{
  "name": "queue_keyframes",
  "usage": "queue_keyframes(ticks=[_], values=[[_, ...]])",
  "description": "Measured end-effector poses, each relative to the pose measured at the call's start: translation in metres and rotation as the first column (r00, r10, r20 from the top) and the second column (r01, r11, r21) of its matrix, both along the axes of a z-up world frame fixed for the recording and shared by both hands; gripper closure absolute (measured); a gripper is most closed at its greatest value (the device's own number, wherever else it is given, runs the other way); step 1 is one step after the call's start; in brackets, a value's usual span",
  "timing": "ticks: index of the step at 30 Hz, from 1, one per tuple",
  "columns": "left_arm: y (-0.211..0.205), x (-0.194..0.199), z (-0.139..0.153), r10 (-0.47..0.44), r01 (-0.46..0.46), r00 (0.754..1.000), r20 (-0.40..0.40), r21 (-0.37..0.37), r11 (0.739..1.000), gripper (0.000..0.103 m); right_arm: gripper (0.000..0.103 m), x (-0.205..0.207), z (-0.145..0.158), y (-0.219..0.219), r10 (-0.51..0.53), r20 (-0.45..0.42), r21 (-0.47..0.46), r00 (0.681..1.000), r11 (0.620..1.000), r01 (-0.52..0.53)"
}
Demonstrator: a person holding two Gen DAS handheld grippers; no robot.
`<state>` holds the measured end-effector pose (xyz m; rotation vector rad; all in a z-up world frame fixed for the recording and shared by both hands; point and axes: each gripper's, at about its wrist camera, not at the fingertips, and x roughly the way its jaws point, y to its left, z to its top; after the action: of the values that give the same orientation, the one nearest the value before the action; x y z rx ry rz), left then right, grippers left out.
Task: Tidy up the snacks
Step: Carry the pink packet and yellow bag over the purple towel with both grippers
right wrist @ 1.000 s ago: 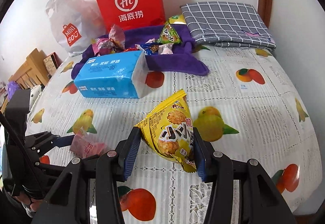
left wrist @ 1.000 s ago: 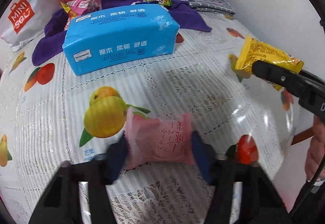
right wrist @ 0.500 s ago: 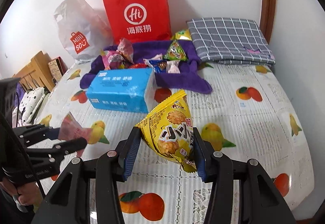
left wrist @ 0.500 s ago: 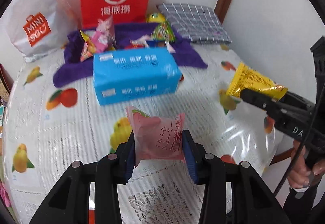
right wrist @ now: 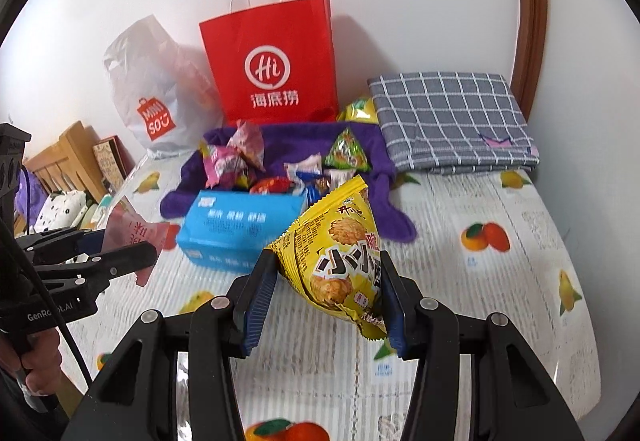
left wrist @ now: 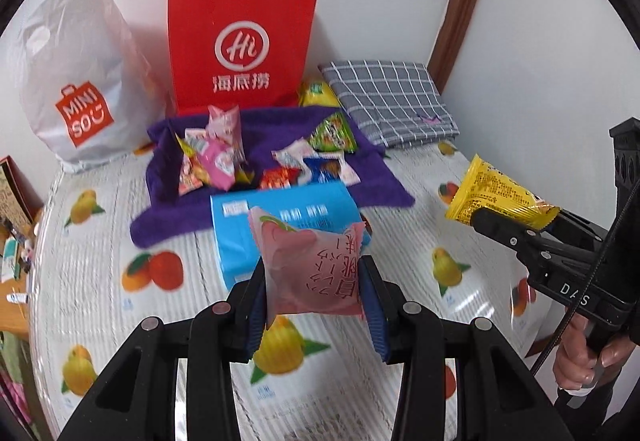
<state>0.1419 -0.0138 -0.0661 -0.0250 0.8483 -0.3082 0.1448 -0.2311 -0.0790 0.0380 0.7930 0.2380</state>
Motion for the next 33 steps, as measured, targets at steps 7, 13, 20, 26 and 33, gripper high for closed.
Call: queue_keyframes(ticks=[7, 13, 20, 26, 33], values=[[0.007, 0.032, 0.017, 0.016, -0.016, 1.0, 0.021, -0.004, 1.0, 0.063, 0.054, 0.036, 0.011, 0.007, -0.002, 0.007, 0.012, 1.0, 1.0, 0.002], [0.02, 0.06, 0.024, 0.031, -0.031, 0.999, 0.015, -0.032, 0.999, 0.063, 0.054, 0.071, 0.014, 0.013, 0.002, 0.013, 0.016, 1.0, 1.0, -0.003], [0.032, 0.084, 0.029, 0.064, -0.063, 0.998, 0.015, -0.038, 0.997, 0.063, 0.054, 0.102, 0.013, 0.019, 0.0, 0.0, 0.039, 1.0, 0.999, 0.0], [0.034, 0.099, 0.032, 0.07, -0.069, 0.997, 0.019, -0.036, 0.997, 0.063, 0.054, 0.118, 0.009, 0.03, 0.018, -0.008, 0.034, 1.0, 0.999, -0.018], [0.037, 0.116, 0.033, 0.077, -0.076, 0.997, 0.017, -0.04, 0.996, 0.063, 0.054, 0.133, 0.009, 0.033, 0.021, -0.011, 0.032, 1.0, 0.999, -0.021]])
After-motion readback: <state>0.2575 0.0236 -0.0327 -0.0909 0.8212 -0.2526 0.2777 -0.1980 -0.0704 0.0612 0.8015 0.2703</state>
